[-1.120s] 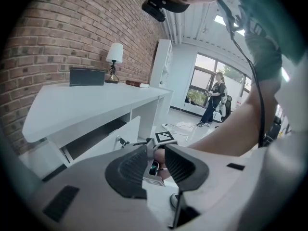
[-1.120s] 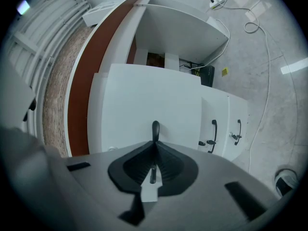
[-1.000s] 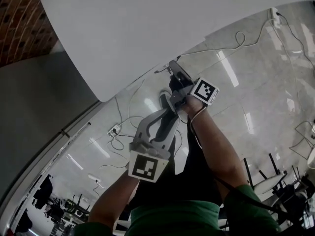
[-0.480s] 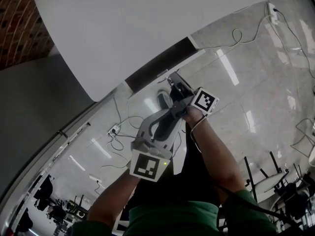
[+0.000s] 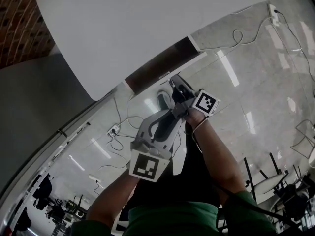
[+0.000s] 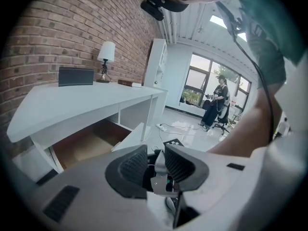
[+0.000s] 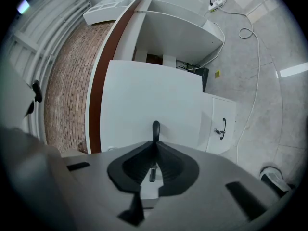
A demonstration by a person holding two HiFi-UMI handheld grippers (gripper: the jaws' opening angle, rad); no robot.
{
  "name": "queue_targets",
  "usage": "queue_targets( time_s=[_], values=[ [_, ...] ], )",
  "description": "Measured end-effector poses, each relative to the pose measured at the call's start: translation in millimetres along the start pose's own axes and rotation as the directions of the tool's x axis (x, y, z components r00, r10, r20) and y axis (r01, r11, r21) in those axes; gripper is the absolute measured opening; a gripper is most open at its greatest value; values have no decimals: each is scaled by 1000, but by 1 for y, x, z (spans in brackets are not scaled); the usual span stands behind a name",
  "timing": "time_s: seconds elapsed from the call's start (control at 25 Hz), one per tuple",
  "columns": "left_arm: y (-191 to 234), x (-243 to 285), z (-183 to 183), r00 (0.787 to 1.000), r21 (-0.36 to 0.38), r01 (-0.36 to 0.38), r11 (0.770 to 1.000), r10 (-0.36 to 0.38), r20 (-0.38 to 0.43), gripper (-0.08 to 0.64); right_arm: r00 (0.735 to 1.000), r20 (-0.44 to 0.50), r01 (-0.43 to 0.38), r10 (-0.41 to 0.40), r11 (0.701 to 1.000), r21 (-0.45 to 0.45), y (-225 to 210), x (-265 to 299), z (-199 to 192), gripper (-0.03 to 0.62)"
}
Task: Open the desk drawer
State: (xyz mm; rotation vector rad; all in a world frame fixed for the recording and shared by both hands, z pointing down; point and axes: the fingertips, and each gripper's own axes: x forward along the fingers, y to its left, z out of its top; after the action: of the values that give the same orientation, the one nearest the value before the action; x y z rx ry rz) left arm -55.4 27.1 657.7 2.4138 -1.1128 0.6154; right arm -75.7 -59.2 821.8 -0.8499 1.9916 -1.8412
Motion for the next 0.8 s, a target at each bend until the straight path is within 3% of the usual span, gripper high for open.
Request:
queue_targets(
  time_s=[0.32,0.48,0.8],
  values=[
    [2,0,4,1000,-2,-4,1000,4,5,106,1000,-16,11,-11,1000,-16,-1,-1,0,38],
    [2,3,8,1000,0,-4,1000,4,8,106,1000,-24,16,-17,1000,-24,-2,-1,1,80],
    [1,6,15,1000,-3,-5,1000,5,26,106,995,-6,102,-102,995,-9,-15,-31,13,98]
  ],
)
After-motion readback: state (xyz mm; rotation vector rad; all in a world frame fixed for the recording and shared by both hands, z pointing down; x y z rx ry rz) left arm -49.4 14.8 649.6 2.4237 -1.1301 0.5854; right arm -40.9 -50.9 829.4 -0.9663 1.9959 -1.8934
